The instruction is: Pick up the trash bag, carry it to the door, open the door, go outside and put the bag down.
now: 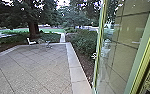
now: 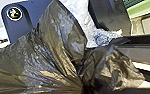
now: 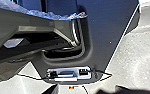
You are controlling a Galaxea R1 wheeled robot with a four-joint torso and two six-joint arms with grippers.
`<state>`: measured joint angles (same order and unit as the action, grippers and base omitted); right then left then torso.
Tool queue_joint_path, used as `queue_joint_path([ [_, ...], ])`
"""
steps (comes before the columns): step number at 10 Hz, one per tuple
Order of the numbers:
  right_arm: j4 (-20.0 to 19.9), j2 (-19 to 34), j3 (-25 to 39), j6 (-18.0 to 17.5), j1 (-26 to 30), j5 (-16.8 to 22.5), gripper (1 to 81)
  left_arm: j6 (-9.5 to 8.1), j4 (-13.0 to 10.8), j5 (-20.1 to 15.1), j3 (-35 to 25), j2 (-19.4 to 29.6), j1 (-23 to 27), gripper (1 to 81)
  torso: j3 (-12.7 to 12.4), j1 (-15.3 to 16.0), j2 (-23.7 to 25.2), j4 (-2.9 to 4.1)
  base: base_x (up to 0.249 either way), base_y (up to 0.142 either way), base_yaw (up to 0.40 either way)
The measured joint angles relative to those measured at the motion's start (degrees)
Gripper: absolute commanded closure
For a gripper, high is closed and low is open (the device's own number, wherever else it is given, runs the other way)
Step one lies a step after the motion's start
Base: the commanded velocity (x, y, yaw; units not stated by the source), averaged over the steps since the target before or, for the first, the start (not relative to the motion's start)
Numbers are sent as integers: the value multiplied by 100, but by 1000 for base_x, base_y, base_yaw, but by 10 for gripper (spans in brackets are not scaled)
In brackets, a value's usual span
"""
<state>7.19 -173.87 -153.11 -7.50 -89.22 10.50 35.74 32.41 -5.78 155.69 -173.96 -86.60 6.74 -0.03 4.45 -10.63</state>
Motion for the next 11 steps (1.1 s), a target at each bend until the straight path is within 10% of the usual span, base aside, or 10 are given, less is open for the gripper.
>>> queue_joint_path([
  [11, 7, -5, 2, 1, 20, -2, 10, 0, 9, 16, 7, 0, 24, 811, 5, 10, -5, 0, 105, 0, 0],
])
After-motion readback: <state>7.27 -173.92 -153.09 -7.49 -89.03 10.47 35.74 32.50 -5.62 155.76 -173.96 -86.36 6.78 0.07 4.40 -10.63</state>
